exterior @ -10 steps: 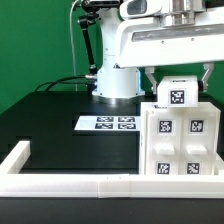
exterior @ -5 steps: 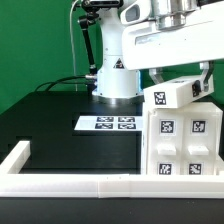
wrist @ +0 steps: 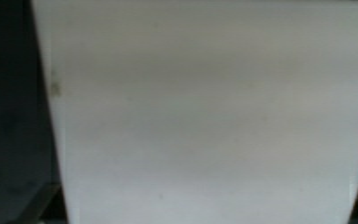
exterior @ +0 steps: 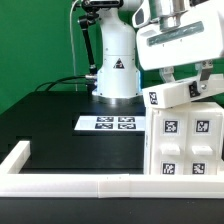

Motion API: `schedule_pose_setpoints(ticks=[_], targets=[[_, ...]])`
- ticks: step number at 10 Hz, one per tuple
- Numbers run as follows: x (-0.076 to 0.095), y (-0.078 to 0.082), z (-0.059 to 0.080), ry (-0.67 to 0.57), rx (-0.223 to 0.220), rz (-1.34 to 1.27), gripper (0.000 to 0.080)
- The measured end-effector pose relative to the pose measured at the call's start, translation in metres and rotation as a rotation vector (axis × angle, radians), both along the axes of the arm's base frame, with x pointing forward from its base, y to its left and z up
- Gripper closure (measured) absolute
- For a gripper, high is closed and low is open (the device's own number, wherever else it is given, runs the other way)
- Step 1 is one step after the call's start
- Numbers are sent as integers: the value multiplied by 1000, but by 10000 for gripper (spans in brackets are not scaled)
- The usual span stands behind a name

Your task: Assemble cabinet

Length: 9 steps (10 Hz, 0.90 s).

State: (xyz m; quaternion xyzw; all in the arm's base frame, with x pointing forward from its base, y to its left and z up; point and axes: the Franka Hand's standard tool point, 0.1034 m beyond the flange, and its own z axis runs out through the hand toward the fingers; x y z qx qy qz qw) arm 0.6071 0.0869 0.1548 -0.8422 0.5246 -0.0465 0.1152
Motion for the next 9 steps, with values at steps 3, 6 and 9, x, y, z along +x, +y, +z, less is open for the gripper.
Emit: schedule_pose_setpoints(ticks=[3,6,9], targets=[[-1,1,-2,29,119,-333,243],[-2,1,-2,95,214,-622,243],[-4,-1,-3,143,264,-751,243]])
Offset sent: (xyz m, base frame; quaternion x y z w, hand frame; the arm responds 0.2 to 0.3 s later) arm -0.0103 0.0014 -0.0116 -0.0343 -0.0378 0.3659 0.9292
